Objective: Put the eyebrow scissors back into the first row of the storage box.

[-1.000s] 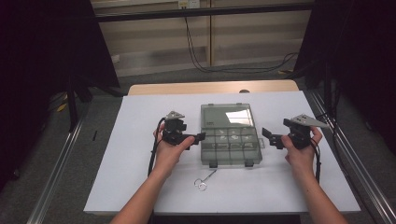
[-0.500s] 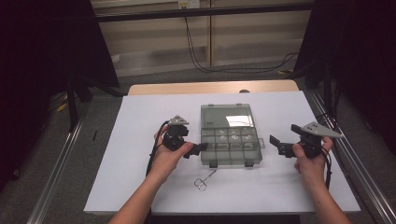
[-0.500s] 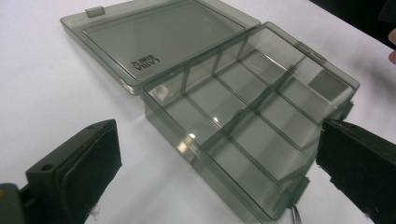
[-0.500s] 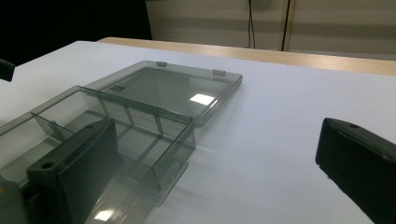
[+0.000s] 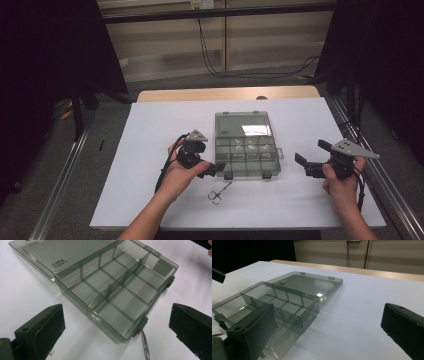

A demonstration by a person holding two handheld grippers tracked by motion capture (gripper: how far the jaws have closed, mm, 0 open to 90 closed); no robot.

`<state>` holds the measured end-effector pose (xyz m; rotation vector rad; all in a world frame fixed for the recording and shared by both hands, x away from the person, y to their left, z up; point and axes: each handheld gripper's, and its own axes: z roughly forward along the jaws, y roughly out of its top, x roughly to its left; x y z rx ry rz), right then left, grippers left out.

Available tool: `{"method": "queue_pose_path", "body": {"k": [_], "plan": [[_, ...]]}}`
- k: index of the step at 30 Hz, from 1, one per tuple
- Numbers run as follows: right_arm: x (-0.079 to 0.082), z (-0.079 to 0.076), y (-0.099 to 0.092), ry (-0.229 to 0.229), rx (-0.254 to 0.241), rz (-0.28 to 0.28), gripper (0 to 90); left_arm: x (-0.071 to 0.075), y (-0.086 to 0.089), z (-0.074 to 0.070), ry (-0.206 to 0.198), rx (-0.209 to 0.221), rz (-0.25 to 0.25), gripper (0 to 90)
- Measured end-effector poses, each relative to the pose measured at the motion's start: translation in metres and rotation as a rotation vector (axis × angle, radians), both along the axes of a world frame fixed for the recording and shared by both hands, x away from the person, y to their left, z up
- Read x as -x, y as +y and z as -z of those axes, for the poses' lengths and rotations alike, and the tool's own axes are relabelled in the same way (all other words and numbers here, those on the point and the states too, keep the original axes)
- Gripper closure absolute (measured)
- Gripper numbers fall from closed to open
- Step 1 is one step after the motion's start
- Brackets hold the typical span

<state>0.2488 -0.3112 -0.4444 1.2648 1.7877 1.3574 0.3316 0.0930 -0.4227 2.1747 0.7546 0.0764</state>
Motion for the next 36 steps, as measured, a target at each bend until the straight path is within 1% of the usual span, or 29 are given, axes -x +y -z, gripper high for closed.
{"method": "queue_pose_path", "body": {"k": [1, 2, 3, 4, 6, 7, 8, 9, 10, 11, 13, 14, 15, 16, 18, 21, 22, 23, 24, 25, 26, 27, 29, 31, 33, 34, 35, 36], "plan": [[0.002, 0.001, -0.001, -0.005, 0.001, -0.001, 0.0, 0.001, 0.0, 0.001, 0.003, 0.008, 0.005, 0.1], [0.004, 0.001, -0.002, -0.004, 0.002, -0.002, 0.0, 0.002, -0.001, 0.002, -0.001, 0.003, -0.002, 0.1], [0.005, 0.002, -0.003, -0.007, 0.005, -0.004, 0.0, 0.003, -0.001, 0.002, -0.002, -0.004, 0.002, 0.3], [0.007, 0.003, -0.004, -0.003, 0.006, -0.003, 0.0, 0.004, -0.001, 0.004, -0.003, 0.002, 0.004, 0.4], [0.011, 0.004, -0.006, -0.002, 0.004, -0.006, 0.0, 0.007, -0.001, 0.005, 0.006, -0.001, 0.009, 0.7], [0.013, 0.005, -0.007, -0.001, 0.005, -0.005, 0.0, 0.008, -0.002, 0.006, 0.005, -0.018, 0.008, 0.9], [0.015, 0.005, -0.009, -0.003, 0.009, -0.004, 0.0, 0.009, -0.002, 0.006, 0.009, -0.018, 0.014, 1.0], [0.016, 0.006, -0.01, -0.004, 0.01, -0.007, 0.0, 0.012, -0.002, 0.006, 0.009, -0.028, 0.016, 1.1], [0.019, 0.006, -0.012, -0.001, 0.008, -0.007, 0.0, 0.013, -0.003, 0.007, 0.002, -0.035, 0.018, 1.4], [0.021, 0.006, -0.013, -0.005, 0.01, -0.008, 0.0, 0.014, -0.003, 0.007, 0.0, -0.033, 0.02, 1.4], [0.024, 0.008, -0.015, -0.009, 0.005, -0.01, 0.0, 0.017, -0.003, 0.007, 0.009, -0.049, 0.029, 1.8], [0.026, 0.008, -0.016, -0.006, 0.006, -0.013, 0.0, 0.019, -0.003, 0.007, 0.018, -0.05, 0.033, 2.3], [0.027, 0.009, -0.017, -0.009, 0.006, -0.015, 0.0, 0.02, -0.003, 0.007, 0.018, -0.05, 0.032, 2.5], [0.029, 0.01, -0.018, -0.007, 0.013, -0.014, 0.0, 0.022, -0.003, 0.007, 0.023, -0.054, 0.039, 2.8], [0.031, 0.011, -0.018, 0.0, 0.01, -0.018, 0.0, 0.023, -0.003, 0.008, 0.032, -0.059, 0.049, 3.4], [0.033, 0.013, -0.019, -0.004, 0.018, -0.02, 0.0, 0.027, -0.004, 0.008, 0.044, -0.081, 0.053, 5.0], [0.035, 0.013, -0.019, -0.005, 0.01, -0.018, 0.0, 0.028, -0.004, 0.009, 0.044, -0.096, 0.057, 5.7], [0.035, 0.013, -0.02, -0.006, 0.008, -0.019, 0.0, 0.029, -0.005, 0.009, 0.044, -0.102, 0.057, 5.9], [0.035, 0.014, -0.02, -0.008, 0.011, -0.021, 0.0, 0.03, -0.004, 0.009, 0.045, -0.113, 0.059, 7.3], [0.036, 0.014, -0.021, -0.007, 0.014, -0.016, 0.0, 0.032, -0.005, 0.01, 0.051, -0.112, 0.053, 8.9], [0.036, 0.015, -0.021, -0.005, 0.013, -0.015, 0.0, 0.033, -0.005, 0.012, 0.053, -0.127, 0.061, 9.7], [0.036, 0.015, -0.022, -0.003, 0.005, -0.01, 0.0, 0.034, -0.005, 0.013, 0.056, -0.129, 0.058, 11.5], [0.036, 0.015, -0.022, -0.002, 0.002, -0.007, 0.0, 0.037, -0.006, 0.016, 0.065, -0.145, 0.071, 14.5], [0.037, 0.016, -0.021, -0.009, 0.001, -0.006, 0.0, 0.042, -0.01, 0.02, 0.069, -0.146, 0.086, 19.8], [0.038, 0.017, -0.021, -0.008, 0.012, -0.006, 0.0, 0.045, -0.012, 0.022, 0.075, -0.172, 0.097, 24.4], [0.038, 0.018, -0.02, -0.003, 0.006, -0.005, 0.0, 0.046, -0.014, 0.024, 0.074, -0.181, 0.106, 26.6], [0.038, 0.018, -0.021, -0.003, 0.015, -0.009, 0.0, 0.046, -0.015, 0.024, 0.069, -0.213, 0.142, 28.6], [0.038, 0.019, -0.021, -0.004, 0.017, -0.009, 0.0, 0.047, -0.017, 0.025, 0.068, -0.218, 0.141, 31.0]]}}
